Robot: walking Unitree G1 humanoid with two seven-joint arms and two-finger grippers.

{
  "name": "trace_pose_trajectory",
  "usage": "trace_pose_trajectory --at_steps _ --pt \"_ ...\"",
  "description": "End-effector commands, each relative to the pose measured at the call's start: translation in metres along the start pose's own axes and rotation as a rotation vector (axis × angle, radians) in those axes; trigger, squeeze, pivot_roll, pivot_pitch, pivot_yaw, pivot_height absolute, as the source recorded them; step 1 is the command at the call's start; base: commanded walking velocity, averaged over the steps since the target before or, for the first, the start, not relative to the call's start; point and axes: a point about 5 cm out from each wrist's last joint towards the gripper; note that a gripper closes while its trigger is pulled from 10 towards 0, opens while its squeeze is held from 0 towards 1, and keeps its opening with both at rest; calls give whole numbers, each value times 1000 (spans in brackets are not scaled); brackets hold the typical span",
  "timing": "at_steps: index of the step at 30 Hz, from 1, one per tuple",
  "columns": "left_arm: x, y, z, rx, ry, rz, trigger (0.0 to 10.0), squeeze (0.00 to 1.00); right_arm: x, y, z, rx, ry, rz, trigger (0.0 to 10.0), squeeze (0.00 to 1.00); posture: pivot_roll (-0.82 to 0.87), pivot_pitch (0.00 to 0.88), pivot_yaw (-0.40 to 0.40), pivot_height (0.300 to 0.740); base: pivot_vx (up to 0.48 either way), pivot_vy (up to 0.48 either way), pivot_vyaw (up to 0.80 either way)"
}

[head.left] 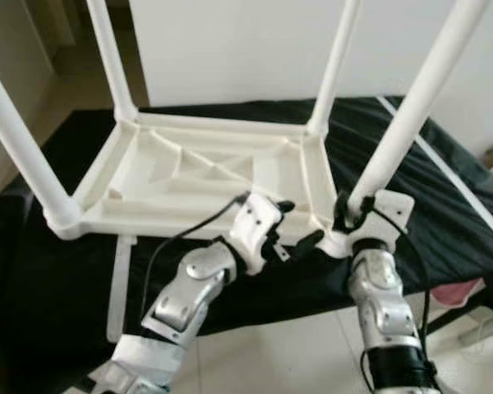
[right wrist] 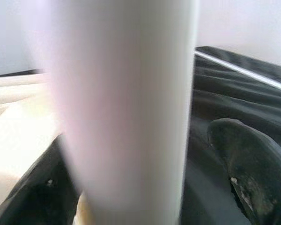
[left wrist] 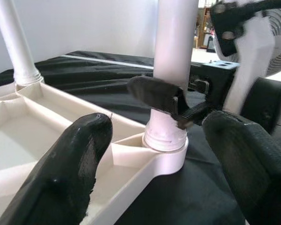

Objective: Building children table

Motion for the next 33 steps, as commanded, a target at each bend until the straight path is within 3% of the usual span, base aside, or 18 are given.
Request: trace_pose_trajectory --at_steps 1,9,12,16,33 --pt "-2 -2 4 -13 -38 -11 10000 0 -3 1 -2 14 30 13 10000 0 5 30 -86 740 0 0 0" --pt "-11 -4 9 18 -28 -1 10000 0 -21 0 -10 16 70 46 10000 0 0 46 -76 740 0 0 0" --pt "-16 -3 9 2 -31 23 10000 0 -28 -2 -10 16 83 43 10000 0 -1 46 -73 740 0 0 0" --pt "-33 -1 7 -51 -48 34 10000 0 -41 -3 -9 0 118 47 10000 0 -8 45 -62 740 0 0 0" --pt "-52 -7 -8 3 -32 -53 10000 0 -55 -17 -6 -89 210 26 10000 0 3 16 -61 740 0 0 0"
Point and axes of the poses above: a point about 5 cm out from each wrist's last joint towards the gripper, its own x axis pointing out of the wrist towards the gripper, its own y axis along the axis of the wrist's last joint, z = x × y, and after that the axes turned 3 degrees about -x, right-handed
